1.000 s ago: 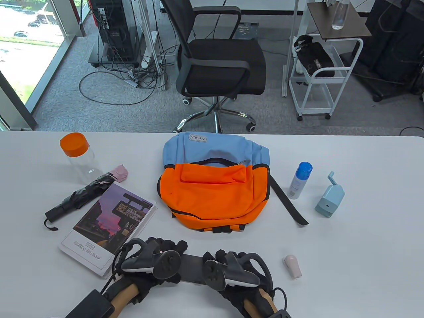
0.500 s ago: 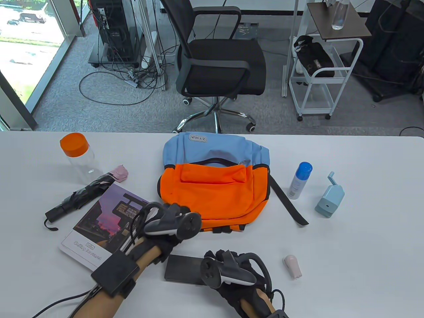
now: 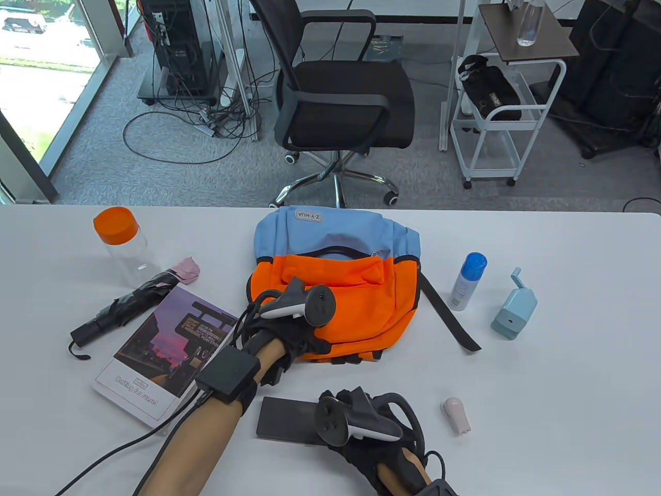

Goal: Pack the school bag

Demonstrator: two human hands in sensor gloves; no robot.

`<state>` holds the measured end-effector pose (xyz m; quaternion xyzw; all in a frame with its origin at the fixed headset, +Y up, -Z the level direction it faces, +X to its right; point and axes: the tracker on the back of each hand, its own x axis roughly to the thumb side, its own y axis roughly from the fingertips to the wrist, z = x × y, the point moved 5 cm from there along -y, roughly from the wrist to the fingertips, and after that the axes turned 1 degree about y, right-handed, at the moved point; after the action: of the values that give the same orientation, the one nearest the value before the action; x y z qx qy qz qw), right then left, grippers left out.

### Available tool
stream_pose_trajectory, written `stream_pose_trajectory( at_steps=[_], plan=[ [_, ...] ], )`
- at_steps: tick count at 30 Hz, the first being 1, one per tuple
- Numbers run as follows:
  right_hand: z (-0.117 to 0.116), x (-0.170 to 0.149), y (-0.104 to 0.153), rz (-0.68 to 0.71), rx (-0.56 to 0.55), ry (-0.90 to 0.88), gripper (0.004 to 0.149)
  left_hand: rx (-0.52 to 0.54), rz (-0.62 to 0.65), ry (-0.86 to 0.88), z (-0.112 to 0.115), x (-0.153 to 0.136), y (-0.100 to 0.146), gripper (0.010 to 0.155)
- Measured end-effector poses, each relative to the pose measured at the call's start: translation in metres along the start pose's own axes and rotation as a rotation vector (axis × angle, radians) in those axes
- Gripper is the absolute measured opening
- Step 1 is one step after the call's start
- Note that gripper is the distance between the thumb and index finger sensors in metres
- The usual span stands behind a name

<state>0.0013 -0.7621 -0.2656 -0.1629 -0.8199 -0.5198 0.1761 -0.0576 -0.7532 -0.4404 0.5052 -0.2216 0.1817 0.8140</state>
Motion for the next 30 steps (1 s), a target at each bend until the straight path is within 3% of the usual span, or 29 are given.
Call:
stream_pose_trajectory(
  at_steps=[1, 3, 4, 5, 7, 10, 13, 14, 16, 18, 22, 24, 26, 28, 30],
  plan=[
    [0.0, 0.0, 0.0, -0.001, 0.0, 0.003, 0.077, 0.02, 0.002, -0.029, 0.0, 0.004, 0.001, 0.077],
    [0.0, 0.0, 0.0, -0.006, 0.003, 0.003, 0.077, 0.169, 0.047, -0.164, -0.005, 0.016, 0.003, 0.065],
    [0.0, 0.0, 0.0, -0.007, 0.004, 0.0, 0.077, 0.22, 0.068, -0.188, -0.009, 0.018, 0.007, 0.047],
    [-0.001, 0.0, 0.001, -0.003, 0.004, -0.004, 0.077, 0.32, 0.12, -0.199, -0.017, 0.021, 0.01, 0.041],
    [-0.003, -0.002, 0.002, 0.012, 0.02, -0.001, 0.08, 0.27, 0.079, -0.152, -0.031, 0.017, 0.016, 0.041],
    [-0.012, -0.003, 0.002, -0.008, 0.114, 0.091, 0.093, 0.384, 0.038, -0.183, -0.085, 0.018, 0.039, 0.041],
    [-0.003, 0.005, 0.001, -0.001, 0.025, 0.31, 0.095, 0.579, 0.039, -0.271, -0.15, 0.029, 0.07, 0.041],
    [0.0, 0.008, 0.001, 0.032, -0.016, 0.34, 0.095, 0.593, 0.033, -0.305, -0.165, 0.032, 0.074, 0.041],
    [0.008, 0.013, 0.003, 0.093, -0.056, 0.293, 0.093, 0.612, -0.006, -0.298, -0.187, 0.033, 0.082, 0.041],
    [0.028, 0.014, 0.015, 0.117, -0.118, 0.185, 0.089, 0.698, -0.004, -0.298, -0.207, 0.03, 0.09, 0.041],
    [0.076, -0.003, 0.051, 0.064, -0.272, 0.007, 0.087, 0.744, 0.019, -0.089, -0.219, 0.012, 0.098, 0.041],
    [0.098, -0.018, 0.06, 0.009, -0.372, -0.08, 0.085, 0.763, 0.024, -0.083, -0.221, 0.01, 0.102, 0.041],
    [0.108, -0.034, 0.051, -0.093, -0.366, -0.158, 0.084, 0.772, 0.018, -0.142, -0.225, 0.013, 0.106, 0.041],
    [0.112, -0.042, 0.033, -0.149, -0.356, -0.114, 0.081, 0.767, 0.027, -0.121, -0.227, 0.015, 0.107, 0.041],
    [0.103, -0.053, 0.001, -0.221, -0.253, -0.112, 0.077, 0.765, 0.029, -0.101, -0.227, 0.014, 0.108, 0.041]
  ],
)
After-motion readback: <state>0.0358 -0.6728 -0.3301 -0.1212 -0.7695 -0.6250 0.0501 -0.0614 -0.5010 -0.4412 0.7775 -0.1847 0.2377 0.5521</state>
